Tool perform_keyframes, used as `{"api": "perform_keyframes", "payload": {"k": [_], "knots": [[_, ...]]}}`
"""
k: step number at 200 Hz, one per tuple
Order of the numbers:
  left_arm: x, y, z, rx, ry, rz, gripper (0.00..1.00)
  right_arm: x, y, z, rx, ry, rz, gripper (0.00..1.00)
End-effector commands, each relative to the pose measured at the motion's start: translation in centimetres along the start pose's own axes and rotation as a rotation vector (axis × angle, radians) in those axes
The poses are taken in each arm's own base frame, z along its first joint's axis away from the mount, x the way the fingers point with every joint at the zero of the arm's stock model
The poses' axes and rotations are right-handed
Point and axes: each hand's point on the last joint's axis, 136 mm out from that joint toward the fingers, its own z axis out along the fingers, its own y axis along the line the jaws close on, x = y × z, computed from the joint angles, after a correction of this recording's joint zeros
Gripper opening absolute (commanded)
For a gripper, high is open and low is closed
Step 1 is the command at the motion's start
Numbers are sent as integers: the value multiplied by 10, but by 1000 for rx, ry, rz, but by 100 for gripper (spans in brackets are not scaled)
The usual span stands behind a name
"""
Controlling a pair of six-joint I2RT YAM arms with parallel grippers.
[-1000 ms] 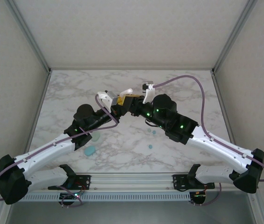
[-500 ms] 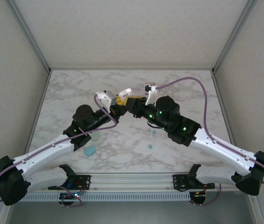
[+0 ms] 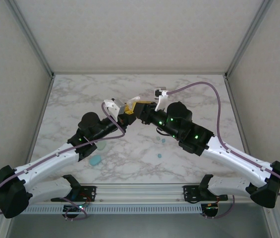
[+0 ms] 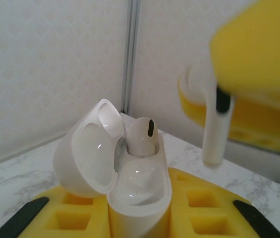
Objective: Insert the wireless bluetooth earbuds into the charging case
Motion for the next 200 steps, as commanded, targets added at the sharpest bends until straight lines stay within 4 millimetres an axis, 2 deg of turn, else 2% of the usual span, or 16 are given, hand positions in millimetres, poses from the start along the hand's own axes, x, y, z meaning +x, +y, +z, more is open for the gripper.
{"api": "perform_keyframes", "payload": {"k": [1,108,200], "knots": [[-2,-7,-1,37,-17,28,10,-21,16,1,-38,-67,11,27],[-13,-8,-3,37,-52,23,10,-2,-7,20,66,-16,-38,27],[-23,-3,-4,4,-83,4,11,13,-10,18,62,50,-63,27]]}}
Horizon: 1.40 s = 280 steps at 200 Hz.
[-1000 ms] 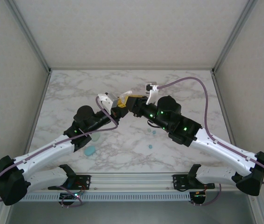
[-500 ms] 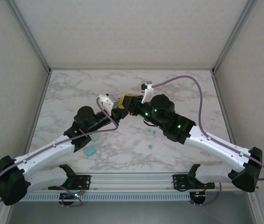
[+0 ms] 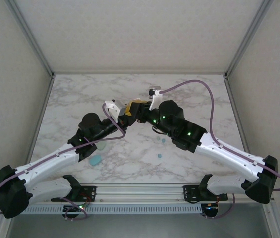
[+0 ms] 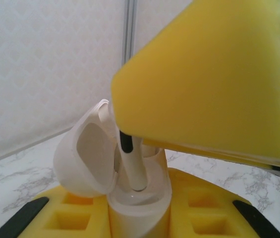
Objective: Insert the wireless bluetooth earbuds into the charging case
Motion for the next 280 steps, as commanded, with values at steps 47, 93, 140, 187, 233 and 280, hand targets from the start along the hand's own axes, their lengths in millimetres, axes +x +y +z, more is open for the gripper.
{"api": "perform_keyframes", "payload": {"k": [47,93,140,187,233,280], "knots": [[-28,0,-4,-12,-93,-10,11,8,5,-4,-15,58,-34,27],[-30,-1,-3,-10,-101,-10,11,16,3,-3,-17,83,-32,27],[-28,-5,-7,13,-107,28,9,19,-6,-4,13,75,-40,27],[-29,-11,-11,40,-137,117,8,20,-7,-7,3,61,-48,27],[-29,-11,-11,35,-145,128,8,20,-5,-9,-19,53,-60,27],[-34,-11,-11,36,-160,107,7,26,-10,-9,-5,71,-66,30]]}}
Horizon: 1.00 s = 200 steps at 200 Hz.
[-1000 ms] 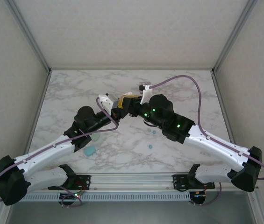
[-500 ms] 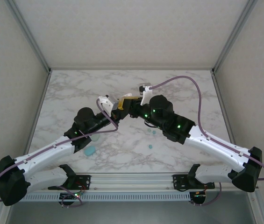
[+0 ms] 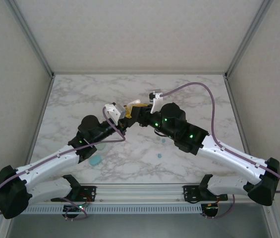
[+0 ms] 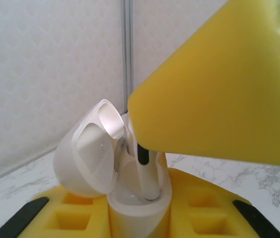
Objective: Insert the wireless bluetooth earbuds into the charging case
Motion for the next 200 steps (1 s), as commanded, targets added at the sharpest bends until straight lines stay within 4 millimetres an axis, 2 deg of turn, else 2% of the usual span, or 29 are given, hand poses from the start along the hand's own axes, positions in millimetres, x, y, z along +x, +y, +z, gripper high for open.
{"api": "perform_keyframes", "payload": {"k": [1,122,200], "knots": [[-39,-5,-7,19,-136,15,7,15,-8,-1,21,43,-26,30],[-44,-3,-5,11,-134,-24,7,20,-12,1,57,80,-43,35],[-35,-4,-5,13,-99,-39,7,-8,2,-8,50,39,-36,40]]}}
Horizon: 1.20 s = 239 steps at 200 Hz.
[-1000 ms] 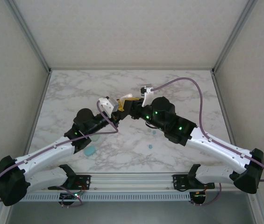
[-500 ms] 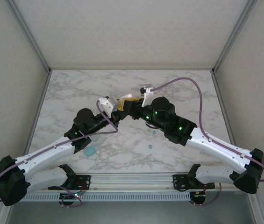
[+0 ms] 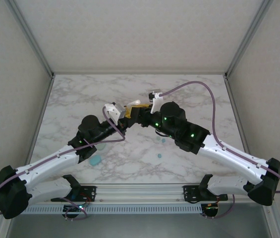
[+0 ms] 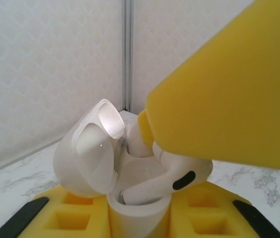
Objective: Insert the wireless bluetooth earbuds into the charging case
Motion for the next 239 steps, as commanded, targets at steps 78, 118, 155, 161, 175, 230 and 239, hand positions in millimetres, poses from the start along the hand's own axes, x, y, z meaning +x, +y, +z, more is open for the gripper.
{"api": "perform_keyframes", "payload": {"k": [78,118,155,161,175,230,239], "knots": [[-33,-7,-5,26,-93,-30,5,-18,17,2,1,26,-26,37],[-31,-7,-4,28,-88,-36,5,-25,20,1,1,18,-34,40],[-31,-7,-4,32,-85,-40,4,-27,16,-1,36,18,-48,42],[-31,-7,-4,32,-85,-40,4,-30,17,-2,32,12,-47,42],[-30,-7,-5,28,-84,-41,4,-34,21,-7,16,9,-53,42],[-32,-5,-5,13,-87,-30,4,-15,-7,-38,145,118,-84,27],[-31,-4,-5,13,-84,-30,4,-10,-8,-42,138,136,-73,27]]}}
